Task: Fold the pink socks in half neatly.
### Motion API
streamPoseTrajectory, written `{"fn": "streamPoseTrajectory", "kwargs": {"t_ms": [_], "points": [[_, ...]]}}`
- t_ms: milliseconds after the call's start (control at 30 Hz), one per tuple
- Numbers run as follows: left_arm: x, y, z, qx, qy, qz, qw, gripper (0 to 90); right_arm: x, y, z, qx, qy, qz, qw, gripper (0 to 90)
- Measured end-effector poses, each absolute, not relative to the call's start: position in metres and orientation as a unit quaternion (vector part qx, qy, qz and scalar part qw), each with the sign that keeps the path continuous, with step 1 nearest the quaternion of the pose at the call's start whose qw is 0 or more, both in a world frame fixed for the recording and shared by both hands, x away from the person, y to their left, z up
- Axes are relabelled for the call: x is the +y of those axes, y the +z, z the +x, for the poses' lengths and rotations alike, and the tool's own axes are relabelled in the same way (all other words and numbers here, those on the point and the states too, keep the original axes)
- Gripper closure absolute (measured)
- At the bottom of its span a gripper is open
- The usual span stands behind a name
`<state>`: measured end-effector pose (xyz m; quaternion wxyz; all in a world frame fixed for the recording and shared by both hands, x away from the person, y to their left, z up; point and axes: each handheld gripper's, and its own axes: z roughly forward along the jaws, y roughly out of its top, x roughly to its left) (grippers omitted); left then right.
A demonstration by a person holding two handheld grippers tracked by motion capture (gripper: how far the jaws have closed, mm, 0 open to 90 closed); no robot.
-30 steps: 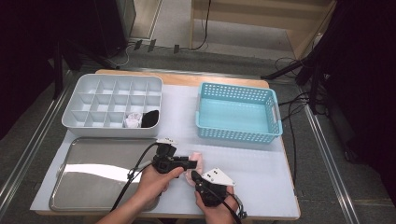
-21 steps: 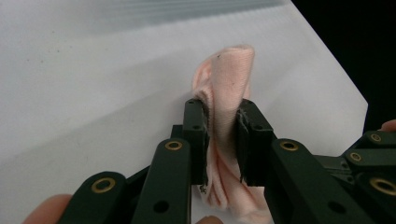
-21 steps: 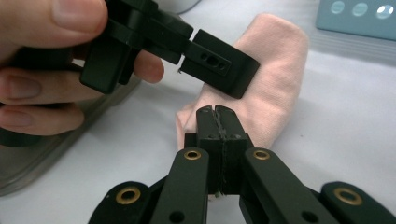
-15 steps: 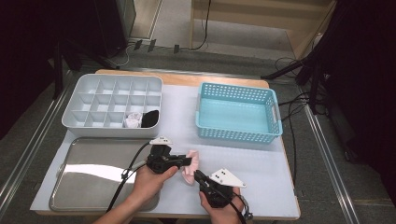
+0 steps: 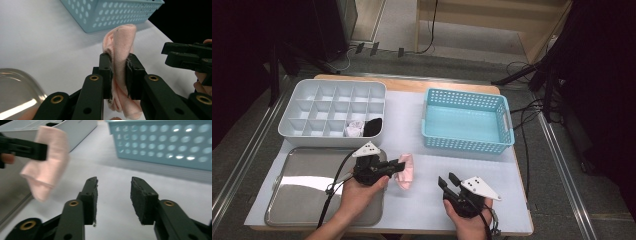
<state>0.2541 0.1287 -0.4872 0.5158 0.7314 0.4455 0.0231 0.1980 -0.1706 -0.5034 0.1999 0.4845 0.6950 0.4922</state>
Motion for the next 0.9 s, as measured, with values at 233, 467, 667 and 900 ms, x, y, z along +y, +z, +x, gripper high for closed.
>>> {"fn": "streamPoseTrajectory", "kwargs": {"t_ms": [233, 467, 667, 900], "points": [[0.148, -0.477, 0.257, 0.452, 0.042, 0.716, 0.53, 78.2, -0.193, -0.502, 0.206, 0.683, 0.487, 0.497, 0.223, 40.4], [0.161, -0.47, 0.257, 0.449, 0.055, 0.711, 0.538, 78.2, -0.211, -0.504, 0.213, 0.675, 0.482, 0.511, 0.225, 29.9], [0.17, -0.464, 0.256, 0.444, 0.067, 0.711, 0.541, 78.2, -0.222, -0.505, 0.217, 0.67, 0.478, 0.522, 0.223, 20.4], [0.185, -0.455, 0.257, 0.449, 0.083, 0.702, 0.547, 78.2, -0.237, -0.508, 0.22, 0.669, 0.472, 0.528, 0.226, 14.8]]}}
